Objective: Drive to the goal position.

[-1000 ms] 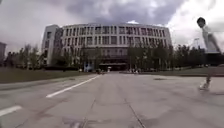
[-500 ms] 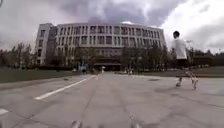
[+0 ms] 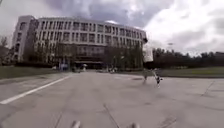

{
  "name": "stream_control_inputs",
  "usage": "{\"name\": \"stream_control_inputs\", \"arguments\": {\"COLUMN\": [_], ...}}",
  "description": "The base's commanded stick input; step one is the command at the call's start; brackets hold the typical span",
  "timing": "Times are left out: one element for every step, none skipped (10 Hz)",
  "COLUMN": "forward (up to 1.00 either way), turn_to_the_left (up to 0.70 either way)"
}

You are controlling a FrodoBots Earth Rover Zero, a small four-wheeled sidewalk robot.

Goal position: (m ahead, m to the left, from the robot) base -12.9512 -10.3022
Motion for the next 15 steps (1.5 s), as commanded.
{"name": "stream_control_inputs", "arguments": {"forward": [0.70,0.70,0.70,0.70,0.70,0.70,0.70,0.70,0.70,0.70,0.70,0.70,0.70,0.70,0.70], "turn_to_the_left": [-0.35,-0.35,-0.35,-0.35,-0.35,-0.35,-0.35,-0.35,-0.35,-0.35,-0.35,-0.35,-0.35,-0.35,-0.35]}}
